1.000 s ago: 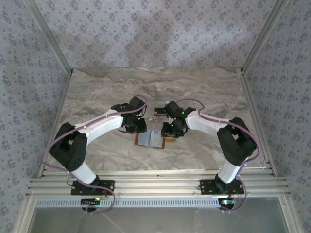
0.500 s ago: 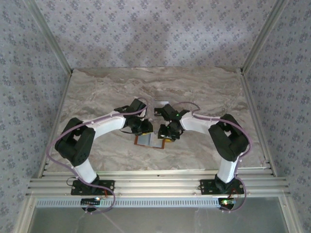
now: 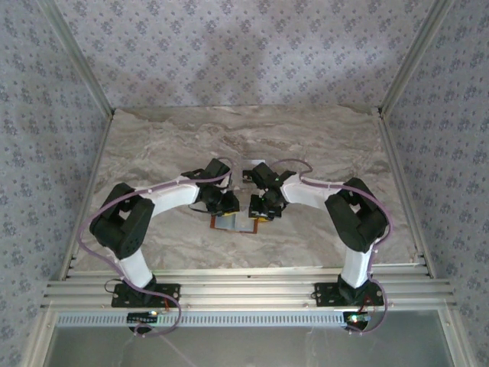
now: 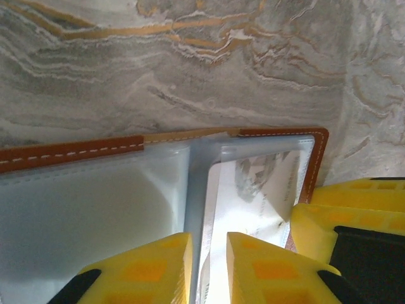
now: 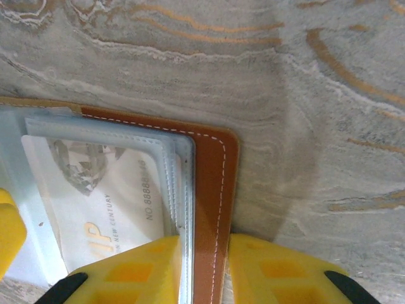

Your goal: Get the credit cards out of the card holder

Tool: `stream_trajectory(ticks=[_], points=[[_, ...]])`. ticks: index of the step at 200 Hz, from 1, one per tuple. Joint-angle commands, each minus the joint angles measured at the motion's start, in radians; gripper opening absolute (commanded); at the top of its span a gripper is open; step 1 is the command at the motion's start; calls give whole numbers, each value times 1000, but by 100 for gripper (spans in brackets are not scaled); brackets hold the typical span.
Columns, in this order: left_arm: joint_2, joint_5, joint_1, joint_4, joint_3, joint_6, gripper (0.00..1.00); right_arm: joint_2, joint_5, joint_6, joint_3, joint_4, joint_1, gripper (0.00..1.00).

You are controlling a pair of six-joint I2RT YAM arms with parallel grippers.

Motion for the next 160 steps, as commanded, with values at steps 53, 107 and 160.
stream_trajectory(ticks=[53, 107, 160], points=[[52, 33, 1, -7, -6, 20, 18, 31, 25, -20, 10, -30, 3, 27], [29, -70, 1, -105, 6, 51, 15, 28, 30, -21, 1, -33, 1, 27], [-5, -77, 1, -118, 16, 46, 15, 24, 30, -23, -5, -32, -2, 26]])
